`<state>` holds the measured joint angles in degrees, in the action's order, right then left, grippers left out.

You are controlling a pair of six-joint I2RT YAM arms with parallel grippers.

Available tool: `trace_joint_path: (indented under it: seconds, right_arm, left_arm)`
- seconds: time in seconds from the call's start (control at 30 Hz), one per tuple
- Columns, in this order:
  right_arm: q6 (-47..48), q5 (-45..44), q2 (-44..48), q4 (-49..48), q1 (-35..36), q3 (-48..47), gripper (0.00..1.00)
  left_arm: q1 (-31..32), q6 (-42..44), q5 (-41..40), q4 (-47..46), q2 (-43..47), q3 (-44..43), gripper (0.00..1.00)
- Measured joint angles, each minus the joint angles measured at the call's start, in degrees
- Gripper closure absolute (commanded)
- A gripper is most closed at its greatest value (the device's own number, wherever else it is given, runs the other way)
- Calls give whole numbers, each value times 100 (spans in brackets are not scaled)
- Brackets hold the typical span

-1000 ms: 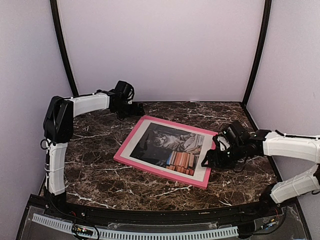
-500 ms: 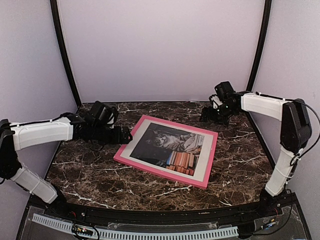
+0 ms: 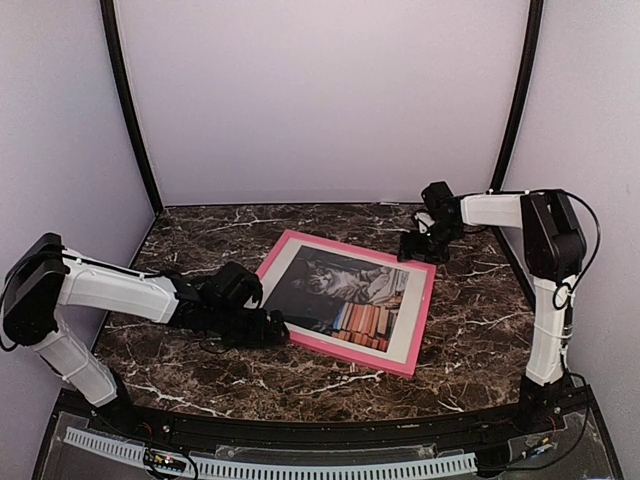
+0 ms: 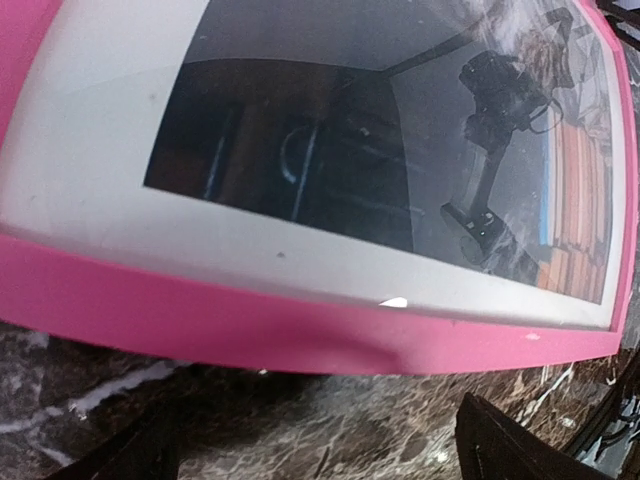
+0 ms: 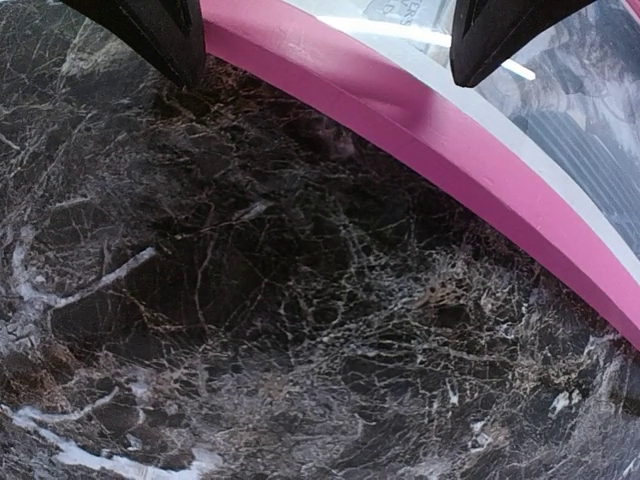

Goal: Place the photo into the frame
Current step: Rotate the photo frame at the center of the board.

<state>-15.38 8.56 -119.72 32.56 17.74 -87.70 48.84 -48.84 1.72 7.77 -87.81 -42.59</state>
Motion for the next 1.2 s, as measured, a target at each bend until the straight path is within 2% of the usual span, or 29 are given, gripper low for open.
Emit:
trace_joint_path:
  seconds: [0.3, 0.6, 0.8, 1.0, 1.2]
  right_arm:
    - [87, 205, 765, -684, -33, 1248, 18]
    - [-299, 520, 2529, -1088, -13, 3523, 18]
    - [-693, 979, 3283, -1464, 734, 4546, 18]
    - [-1073, 1561, 3788, -1532, 1613, 5075, 18]
    - [-1095, 1755, 4133, -1215, 1786, 5143, 16]
  left_arm:
    - [17, -291, 72, -570, -424, -240, 3]
    - [-463, -264, 286, -855, -787, -544, 3]
    - [-1117, 101, 356, -772, -1252, -1108, 2]
    - [-1622, 789, 470, -518, -1969, -2065, 2]
    - [-1762, 1419, 662, -133, -2343, -2684, 1]
